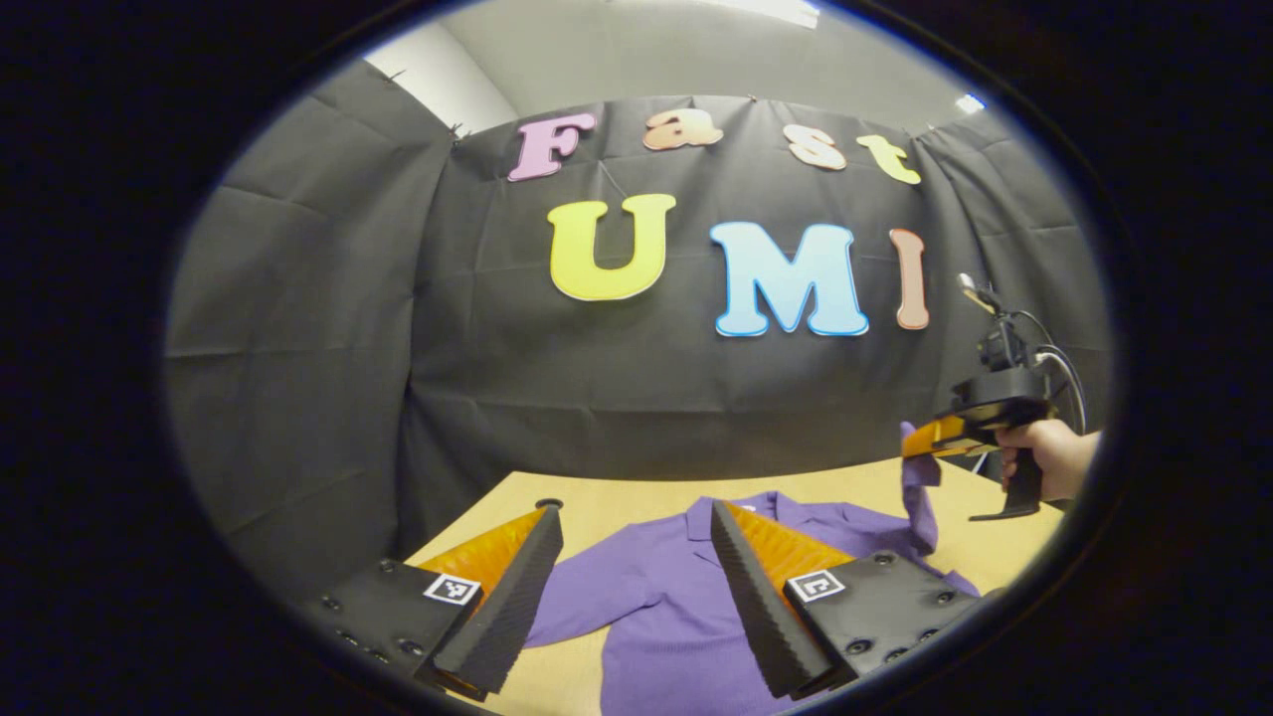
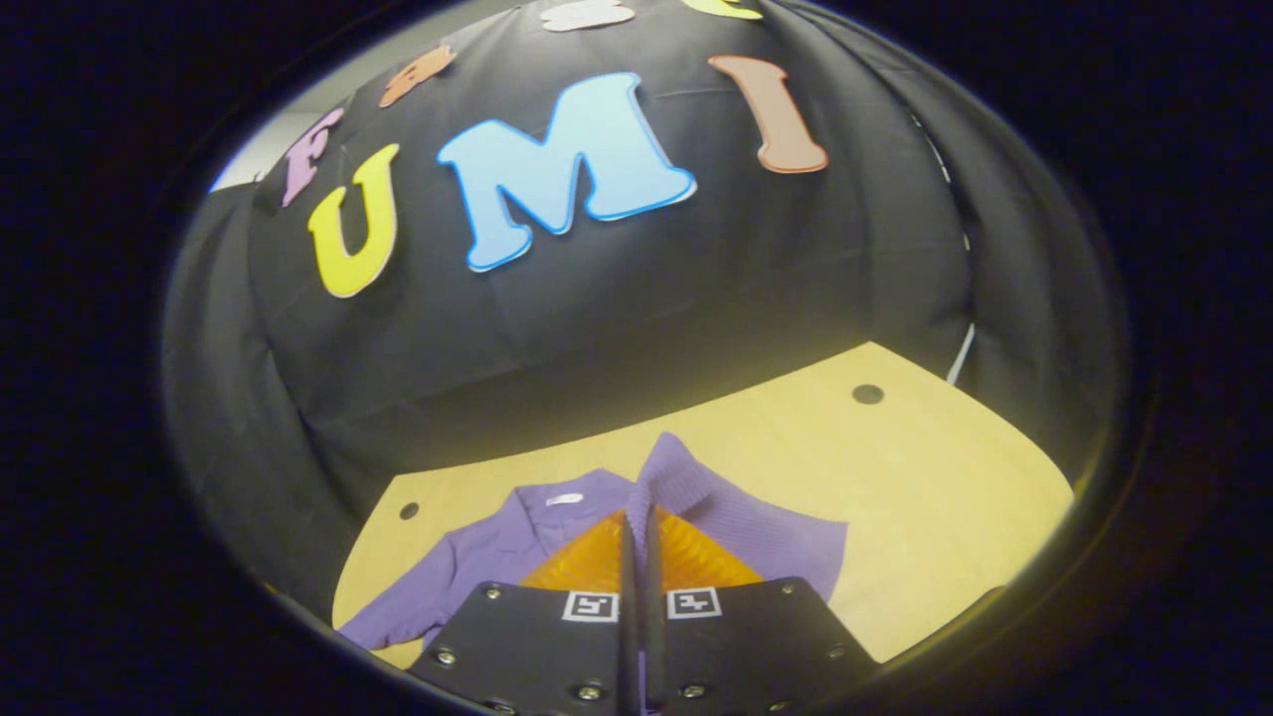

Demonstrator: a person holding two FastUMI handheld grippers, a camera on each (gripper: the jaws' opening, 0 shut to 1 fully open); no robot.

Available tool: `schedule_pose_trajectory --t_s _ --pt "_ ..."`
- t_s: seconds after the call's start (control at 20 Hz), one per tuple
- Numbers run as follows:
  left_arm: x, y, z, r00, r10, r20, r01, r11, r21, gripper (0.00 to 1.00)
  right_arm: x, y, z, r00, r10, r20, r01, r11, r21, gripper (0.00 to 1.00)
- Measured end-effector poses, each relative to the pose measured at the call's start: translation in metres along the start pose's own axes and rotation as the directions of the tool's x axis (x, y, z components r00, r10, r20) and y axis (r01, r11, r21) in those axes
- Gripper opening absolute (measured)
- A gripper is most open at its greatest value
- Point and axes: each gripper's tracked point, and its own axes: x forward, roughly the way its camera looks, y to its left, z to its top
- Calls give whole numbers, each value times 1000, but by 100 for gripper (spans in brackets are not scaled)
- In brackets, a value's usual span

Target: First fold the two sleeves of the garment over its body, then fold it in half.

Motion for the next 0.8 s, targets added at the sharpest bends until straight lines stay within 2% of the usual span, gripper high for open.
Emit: schedule_pose_trajectory --t_s 0.2,0.4,0.6,0.8 --pt "-5 18 -2 999 35 -6 -35 999 2 94 26 66 -14 995 93 -48 -97 992 -76 3" --pt "-10 36 -6 996 92 -18 -92 996 -2 94 51 121 -40 978 168 -125 -187 970 -158 3" --pt "-17 56 -12 988 151 -29 -151 988 -4 94 69 160 -69 958 210 -195 -253 939 -234 3" --pt "-20 68 -16 978 203 -40 -204 979 -9 94 84 187 -102 940 222 -260 -297 907 -298 3"
